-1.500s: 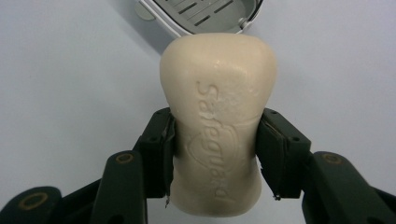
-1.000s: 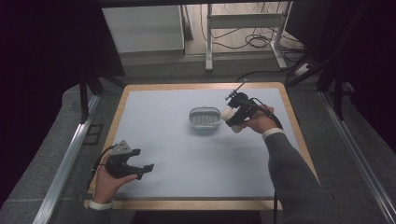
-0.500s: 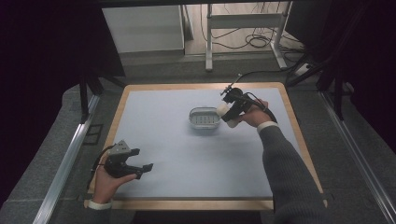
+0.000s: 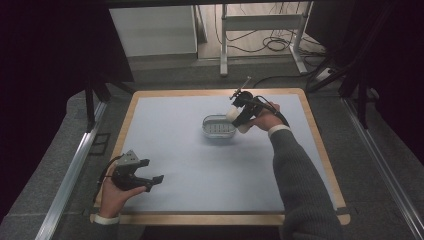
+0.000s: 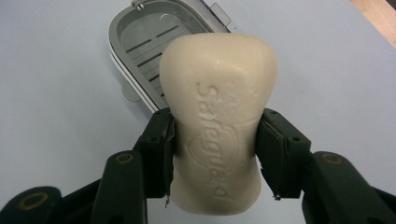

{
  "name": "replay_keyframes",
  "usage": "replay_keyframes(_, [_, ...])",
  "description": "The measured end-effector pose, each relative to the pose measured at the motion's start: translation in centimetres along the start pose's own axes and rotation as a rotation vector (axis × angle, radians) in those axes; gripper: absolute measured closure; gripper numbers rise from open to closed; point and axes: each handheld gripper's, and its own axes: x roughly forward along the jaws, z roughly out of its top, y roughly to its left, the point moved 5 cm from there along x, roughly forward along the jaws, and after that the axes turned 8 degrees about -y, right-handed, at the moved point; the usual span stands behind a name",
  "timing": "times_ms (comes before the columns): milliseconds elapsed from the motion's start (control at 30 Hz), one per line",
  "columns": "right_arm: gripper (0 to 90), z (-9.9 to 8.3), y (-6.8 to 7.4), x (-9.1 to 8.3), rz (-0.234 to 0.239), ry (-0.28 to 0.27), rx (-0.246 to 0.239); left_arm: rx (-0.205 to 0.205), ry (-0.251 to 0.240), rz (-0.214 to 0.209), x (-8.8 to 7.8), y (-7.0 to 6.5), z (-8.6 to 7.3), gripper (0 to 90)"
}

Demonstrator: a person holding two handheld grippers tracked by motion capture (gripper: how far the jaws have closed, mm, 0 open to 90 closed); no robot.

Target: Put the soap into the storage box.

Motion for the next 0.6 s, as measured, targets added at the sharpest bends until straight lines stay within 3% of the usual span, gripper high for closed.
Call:
replay_keyframes(200, [49.5,0.3,0.0,0.4,0.002,0.001,-0.006,-0.001,0.0,-0.003,0.1,0.0,0.0,13.2])
replay_keyframes(600, [49.5,1.5,0.2,1.4,0.002,0.022,-0.081,0.0,0.001,-0.002,0.1,0.0,0.0,13.2])
